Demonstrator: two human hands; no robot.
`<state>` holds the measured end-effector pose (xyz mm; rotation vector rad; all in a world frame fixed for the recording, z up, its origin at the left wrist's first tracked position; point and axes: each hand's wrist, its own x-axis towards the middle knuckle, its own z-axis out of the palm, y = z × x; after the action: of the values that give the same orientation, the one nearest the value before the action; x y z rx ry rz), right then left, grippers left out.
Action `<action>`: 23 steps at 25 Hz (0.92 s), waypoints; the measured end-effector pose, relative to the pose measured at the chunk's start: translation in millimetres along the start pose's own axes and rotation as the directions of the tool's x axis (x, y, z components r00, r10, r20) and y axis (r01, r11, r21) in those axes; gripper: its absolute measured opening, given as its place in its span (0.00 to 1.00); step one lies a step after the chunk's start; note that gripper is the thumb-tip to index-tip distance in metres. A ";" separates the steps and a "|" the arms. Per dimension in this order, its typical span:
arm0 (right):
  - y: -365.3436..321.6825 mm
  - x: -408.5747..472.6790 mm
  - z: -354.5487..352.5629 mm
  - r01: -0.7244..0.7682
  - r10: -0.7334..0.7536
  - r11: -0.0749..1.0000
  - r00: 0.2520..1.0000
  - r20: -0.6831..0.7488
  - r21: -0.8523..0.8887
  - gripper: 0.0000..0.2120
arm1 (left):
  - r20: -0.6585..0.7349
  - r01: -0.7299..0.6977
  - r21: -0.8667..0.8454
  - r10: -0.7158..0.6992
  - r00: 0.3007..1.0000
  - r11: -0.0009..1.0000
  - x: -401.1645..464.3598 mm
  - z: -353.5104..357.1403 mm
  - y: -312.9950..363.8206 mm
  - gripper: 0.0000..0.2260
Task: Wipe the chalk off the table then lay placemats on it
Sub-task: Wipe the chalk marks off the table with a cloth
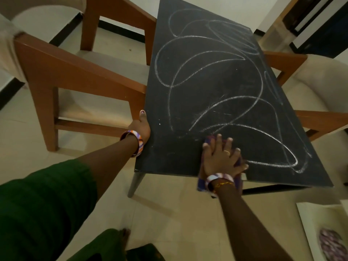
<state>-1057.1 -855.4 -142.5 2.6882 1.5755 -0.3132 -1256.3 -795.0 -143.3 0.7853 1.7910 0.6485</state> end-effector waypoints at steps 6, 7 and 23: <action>-52.0 -29.6 18.6 0.518 -0.516 0.849 0.855 0.048 -0.102 0.28 | -0.011 -0.008 -0.040 0.007 1.000 0.999 -2.5 1.5 -2.0 0.31; -30.9 -13.3 12.8 0.438 -0.438 0.894 0.899 0.014 -0.093 0.28 | -0.017 0.004 -0.039 -0.004 1.000 0.999 -3.4 1.4 -1.7 0.31; 17.6 25.8 1.0 0.429 -0.438 0.895 0.897 -0.055 -0.120 0.29 | -0.147 0.032 0.075 -0.020 0.989 0.997 6.0 7.2 -2.6 0.33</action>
<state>-1029.9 -841.9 -149.7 2.2719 2.1454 -0.1164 -1251.6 -791.6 -151.1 0.7818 1.9664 0.6364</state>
